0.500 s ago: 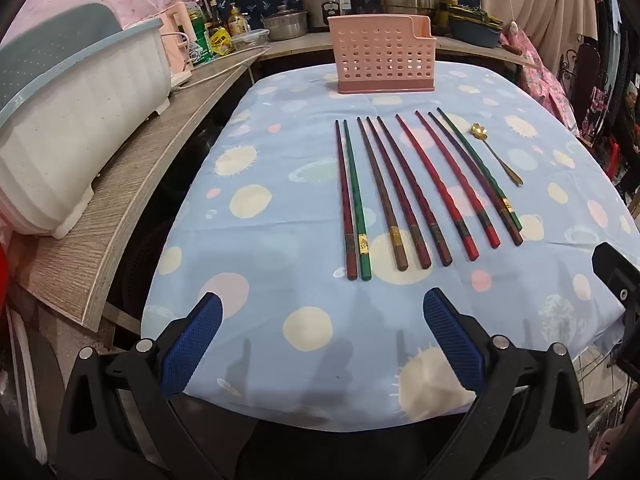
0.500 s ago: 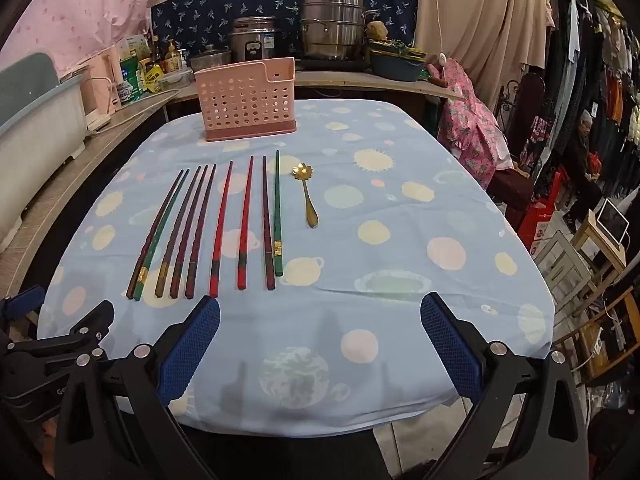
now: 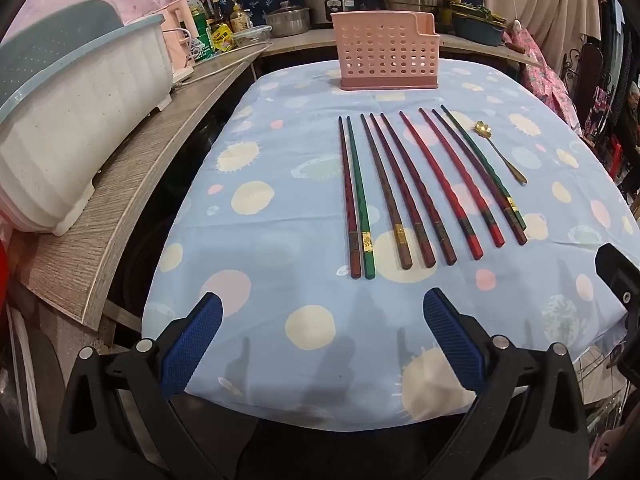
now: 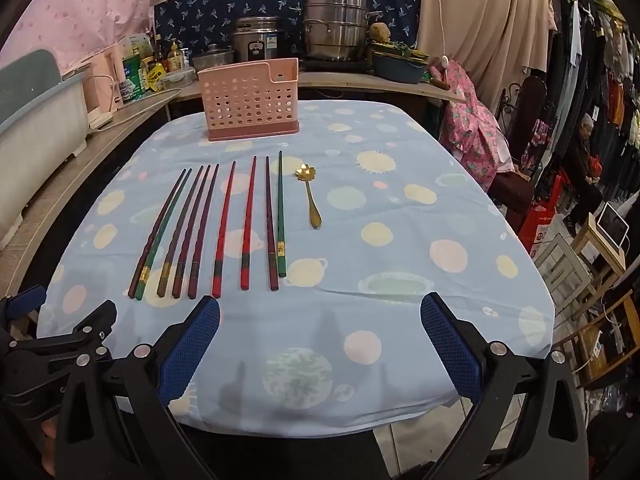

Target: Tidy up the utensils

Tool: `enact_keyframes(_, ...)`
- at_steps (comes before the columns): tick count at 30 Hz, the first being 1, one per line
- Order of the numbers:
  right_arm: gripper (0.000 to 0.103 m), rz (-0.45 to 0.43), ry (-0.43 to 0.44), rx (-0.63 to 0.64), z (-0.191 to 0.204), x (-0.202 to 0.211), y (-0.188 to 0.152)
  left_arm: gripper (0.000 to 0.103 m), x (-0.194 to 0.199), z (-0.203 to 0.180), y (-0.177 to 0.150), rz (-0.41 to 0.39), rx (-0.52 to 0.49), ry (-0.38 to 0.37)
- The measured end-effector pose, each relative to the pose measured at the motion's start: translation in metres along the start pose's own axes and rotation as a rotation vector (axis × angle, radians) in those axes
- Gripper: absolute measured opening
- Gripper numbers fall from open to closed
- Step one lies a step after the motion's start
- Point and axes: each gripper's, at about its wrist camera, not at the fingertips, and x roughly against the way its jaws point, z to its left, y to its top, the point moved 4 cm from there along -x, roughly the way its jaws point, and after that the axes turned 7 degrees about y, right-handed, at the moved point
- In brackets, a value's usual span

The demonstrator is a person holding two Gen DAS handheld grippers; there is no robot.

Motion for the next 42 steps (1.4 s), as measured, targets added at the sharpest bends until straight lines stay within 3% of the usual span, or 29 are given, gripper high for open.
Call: enact_keyframes(42, 0.096, -0.002, 0.000, 0.004, 0.0022, 0.0001, -0.0009, 0.096, 0.0055, 0.0066, 0.0041, -0.021, 0.006, 0.005)
